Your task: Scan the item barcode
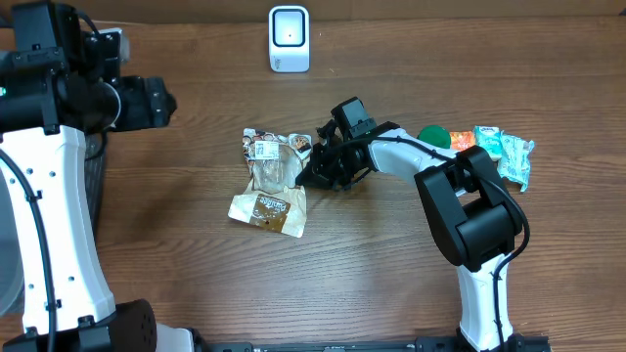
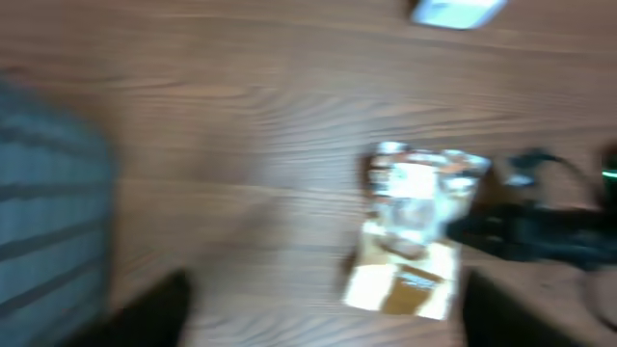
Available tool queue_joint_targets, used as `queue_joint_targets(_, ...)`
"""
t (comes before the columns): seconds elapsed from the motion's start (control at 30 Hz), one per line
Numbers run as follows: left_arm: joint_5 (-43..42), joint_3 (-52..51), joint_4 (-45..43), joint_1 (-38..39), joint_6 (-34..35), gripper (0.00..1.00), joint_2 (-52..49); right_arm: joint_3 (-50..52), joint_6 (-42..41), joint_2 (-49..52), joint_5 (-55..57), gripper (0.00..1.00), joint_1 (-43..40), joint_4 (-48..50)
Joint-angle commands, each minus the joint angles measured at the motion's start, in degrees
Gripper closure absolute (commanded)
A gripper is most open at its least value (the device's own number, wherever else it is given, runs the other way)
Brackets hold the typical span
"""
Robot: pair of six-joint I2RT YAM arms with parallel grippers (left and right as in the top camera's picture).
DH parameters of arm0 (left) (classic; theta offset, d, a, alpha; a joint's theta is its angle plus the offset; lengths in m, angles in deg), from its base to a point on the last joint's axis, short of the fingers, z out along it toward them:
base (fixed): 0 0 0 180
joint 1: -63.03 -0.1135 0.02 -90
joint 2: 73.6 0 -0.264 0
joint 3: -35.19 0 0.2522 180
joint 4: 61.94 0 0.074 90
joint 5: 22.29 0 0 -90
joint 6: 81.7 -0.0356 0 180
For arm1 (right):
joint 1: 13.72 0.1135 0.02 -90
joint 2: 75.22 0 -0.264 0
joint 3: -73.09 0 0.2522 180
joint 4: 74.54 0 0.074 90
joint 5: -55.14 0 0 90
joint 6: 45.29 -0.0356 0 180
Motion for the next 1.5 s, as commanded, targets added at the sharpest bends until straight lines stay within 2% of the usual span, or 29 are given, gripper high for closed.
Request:
queue_joint_targets(0.0, -13.42, -0.61, -0.79, 1.16, -0.11, 0.77, -0.48, 1.99, 0.68, 0.15, 6.62, 0.96, -0.13, -0.26)
queue_joint_targets(0.07, -14.25, -1.81, -1.03, 3.52, -1.03, 0.96, -1.57, 1.99, 0.68, 0.15, 6.62, 0.96, -0.13, -0.07)
queue_joint_targets(0.17, -13.64, -4.81, -1.36, 7.76, -2.14, 0.96, -3.61, 1.99, 0.68, 0.15, 6.6, 0.96, -0.13, 0.17)
queue_joint_targets(0.27, -13.31, -9.31, -2.01, 12.31, -8.59, 0.96, -5.9, 1.99, 0.68, 0.15, 6.62, 0.96, -0.13, 0.15)
queue_joint_targets(0.33, -9.75, -11.96, -2.01, 14.88, -10.38, 0.96, -7.52, 1.99, 0.68, 0.15, 6.62, 0.96, -0.13, 0.13)
queue_joint_targets(0.4, -6.6, -14.62, -2.14, 16.39, -8.52, 0.96, -9.14, 1.99, 0.68, 0.15, 6.62, 0.96, -0.13, 0.13)
queue_joint_targets(0.53, -9.86, -20.72, -5.64, 16.61, -6.21, 0.96, -11.37, 1.99, 0.7, 0.15, 6.62, 0.96, -0.13, 0.22)
queue_joint_targets(0.7, -16.96, -31.23, -15.74, 16.5, -4.96, 0.96, -11.45, 1.99, 0.68, 0.15, 6.62, 0.96, -0.13, 0.33)
queue_joint_targets(0.93, -16.87, -43.65, -29.59, 16.52, -0.26, 0.95, -11.56, 1.99, 0.66, 0.15, 6.6, 0.96, -0.13, 0.52)
queue_joint_targets(1.1, -16.02, -48.46, -37.59, 16.55, 1.9, 0.96, -11.78, 1.99, 0.66, 0.15, 6.6, 0.96, -0.13, 0.5)
queue_joint_targets(1.37, -11.74, -51.17, -40.52, 16.52, 4.76, 0.96, -11.78, 1.99, 0.68, 0.15, 5.86, 0.95, -0.13, 0.57)
queue_joint_targets(1.47, -11.47, -52.59, -41.44, 16.52, 6.82, 0.96, -11.82, 1.99, 0.68, 0.15, 5.86, 0.9, -0.13, 0.59)
